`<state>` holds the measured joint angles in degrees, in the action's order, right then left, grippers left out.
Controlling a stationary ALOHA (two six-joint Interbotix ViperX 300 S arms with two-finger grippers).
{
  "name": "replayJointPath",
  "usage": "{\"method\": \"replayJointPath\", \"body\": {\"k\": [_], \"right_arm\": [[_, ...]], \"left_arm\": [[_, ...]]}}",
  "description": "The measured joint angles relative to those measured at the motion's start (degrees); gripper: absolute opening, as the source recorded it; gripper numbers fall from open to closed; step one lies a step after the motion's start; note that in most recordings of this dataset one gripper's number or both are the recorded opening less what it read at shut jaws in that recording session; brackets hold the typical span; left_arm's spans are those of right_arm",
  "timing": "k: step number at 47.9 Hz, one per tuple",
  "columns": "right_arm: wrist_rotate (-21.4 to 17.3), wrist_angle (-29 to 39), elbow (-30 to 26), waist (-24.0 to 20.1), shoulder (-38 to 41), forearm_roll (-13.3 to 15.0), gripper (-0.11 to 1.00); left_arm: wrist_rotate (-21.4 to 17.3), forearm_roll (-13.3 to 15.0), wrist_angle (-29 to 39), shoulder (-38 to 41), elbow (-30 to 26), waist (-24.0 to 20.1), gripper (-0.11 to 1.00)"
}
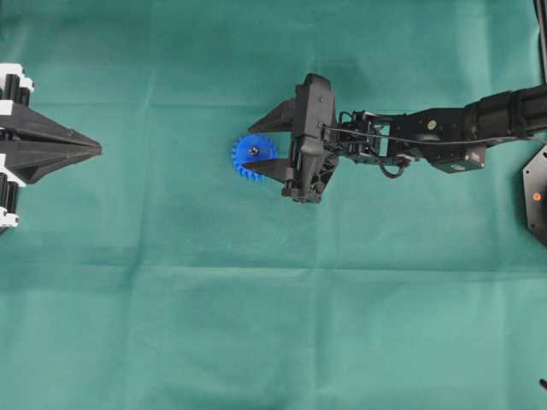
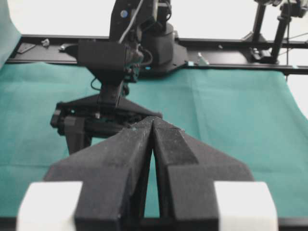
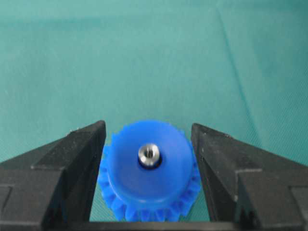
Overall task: Insert the shaft placed at a random location into the center hole of the small gear at another random location.
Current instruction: 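Open the right gripper and raise it away from the gear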
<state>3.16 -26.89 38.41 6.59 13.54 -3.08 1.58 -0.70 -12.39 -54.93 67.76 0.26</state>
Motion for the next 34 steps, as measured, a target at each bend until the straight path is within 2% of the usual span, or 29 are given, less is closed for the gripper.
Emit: {"method": "replayJointPath", "body": {"k": [10,34], "right_arm": [[0.09,0.09,0.97,-0.09,-3.78,0.00,0.71],[0.00,0.79,3.96,-0.09,-6.94,0.00,0.71]], "left_arm": [[0.00,0.00,0.00,0.00,0.00,-0.09,0.00],[0.00,0.09,0.00,0.00,0.00,-0.09,0.00]]}}
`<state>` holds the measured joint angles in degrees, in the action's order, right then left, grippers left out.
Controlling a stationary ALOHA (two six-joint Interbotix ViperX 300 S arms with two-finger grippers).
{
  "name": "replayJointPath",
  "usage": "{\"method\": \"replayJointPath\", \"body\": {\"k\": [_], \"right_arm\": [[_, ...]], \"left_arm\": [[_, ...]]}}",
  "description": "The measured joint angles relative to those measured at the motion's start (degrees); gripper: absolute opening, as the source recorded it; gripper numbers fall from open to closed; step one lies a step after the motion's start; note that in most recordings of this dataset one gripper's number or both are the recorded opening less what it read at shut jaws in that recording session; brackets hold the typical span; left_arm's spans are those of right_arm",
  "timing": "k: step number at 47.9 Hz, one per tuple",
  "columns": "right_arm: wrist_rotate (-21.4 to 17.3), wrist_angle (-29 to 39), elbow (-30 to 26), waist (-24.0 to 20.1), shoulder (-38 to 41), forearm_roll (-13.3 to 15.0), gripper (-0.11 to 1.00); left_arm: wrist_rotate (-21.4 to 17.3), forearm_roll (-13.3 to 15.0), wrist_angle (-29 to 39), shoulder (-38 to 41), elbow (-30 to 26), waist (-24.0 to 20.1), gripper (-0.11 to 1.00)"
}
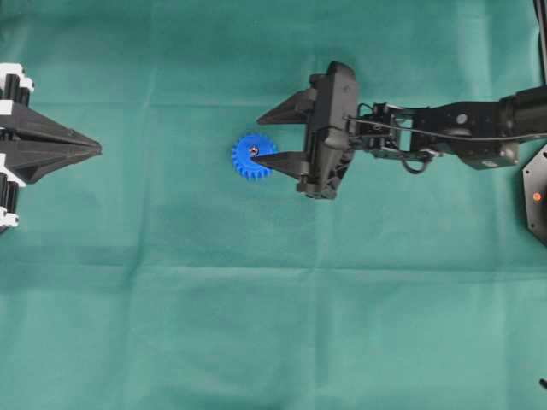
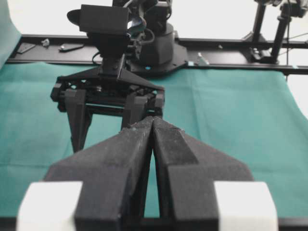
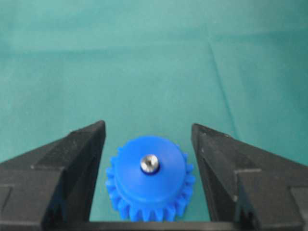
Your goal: Insert the shaft placed at a random location into the center hole of the small gear at another random location.
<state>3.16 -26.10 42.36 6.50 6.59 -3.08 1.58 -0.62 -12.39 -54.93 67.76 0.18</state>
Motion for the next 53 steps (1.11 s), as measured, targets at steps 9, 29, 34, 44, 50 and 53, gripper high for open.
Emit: {"method": "replayJointPath", "body": {"k": [9,29,34,44,50,53], "right_arm": [[0.09,-0.09,3.25,0.00,-3.87,0.00,0.71],[0.00,0.00,9.05,0.00,-11.16,0.00,0.70],[0.00,0.00,9.58,0.00,-12.13,0.00,0.70],[0.00,0.00,9.76,-0.18,-12.39,0.00,0.70],[0.00,0.00,9.76,-0.26,-12.39,0.00,0.70],[0.00,-0.09,9.76,-0.26,-12.39,0.00,0.70]], "left_arm": [[0.00,0.00,0.09,0.00,0.00,0.00,0.00],[0.00,-0.09,0.00,-0.09,0.00,0.00,0.00],[0.00,-0.09,0.00,0.00,0.00,0.00,0.00],[0.00,0.00,0.09,0.00,0.00,0.00,0.00],[0.00,-0.09,0.00,0.00,0.00,0.00,0.00],[0.00,-0.09,0.00,-0.09,0.00,0.09,0.00]]}}
